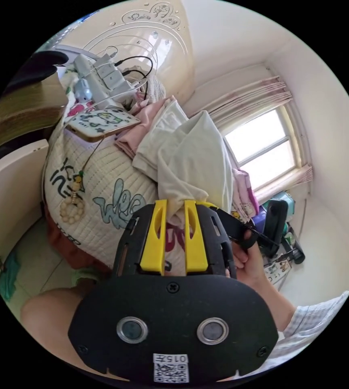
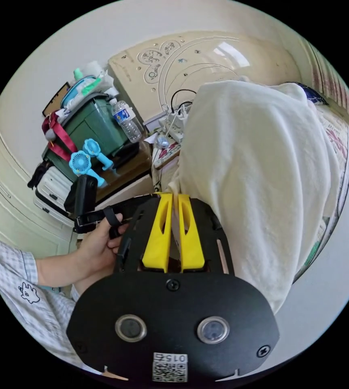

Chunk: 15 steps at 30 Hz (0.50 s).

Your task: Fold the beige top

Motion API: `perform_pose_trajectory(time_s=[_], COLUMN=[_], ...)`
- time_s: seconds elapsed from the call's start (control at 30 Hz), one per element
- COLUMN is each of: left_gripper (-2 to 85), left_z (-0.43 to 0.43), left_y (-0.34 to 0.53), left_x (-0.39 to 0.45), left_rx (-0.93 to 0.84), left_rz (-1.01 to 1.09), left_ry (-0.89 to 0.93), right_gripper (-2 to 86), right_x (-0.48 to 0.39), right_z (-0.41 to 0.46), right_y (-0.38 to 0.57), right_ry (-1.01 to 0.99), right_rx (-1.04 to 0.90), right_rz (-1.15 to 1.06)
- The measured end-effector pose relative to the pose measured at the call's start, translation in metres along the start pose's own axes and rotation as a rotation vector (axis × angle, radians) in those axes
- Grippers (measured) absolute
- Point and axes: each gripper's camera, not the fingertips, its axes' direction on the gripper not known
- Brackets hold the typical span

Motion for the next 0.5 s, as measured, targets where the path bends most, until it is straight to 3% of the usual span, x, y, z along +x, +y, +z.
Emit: perform_pose_trajectory(time_s=[0.5], left_gripper=[8.1], left_z=[-0.040], left_y=[0.015], left_x=[-0.020], left_rx=[0.106], left_rz=[-0.077], left_ry=[0.176], right_gripper=[0.8], right_x=[0.005], right_z=[-0.032], right_y=[0.015], right_ry=[-0.053], right_rx=[0.052], right_rz=[0.053])
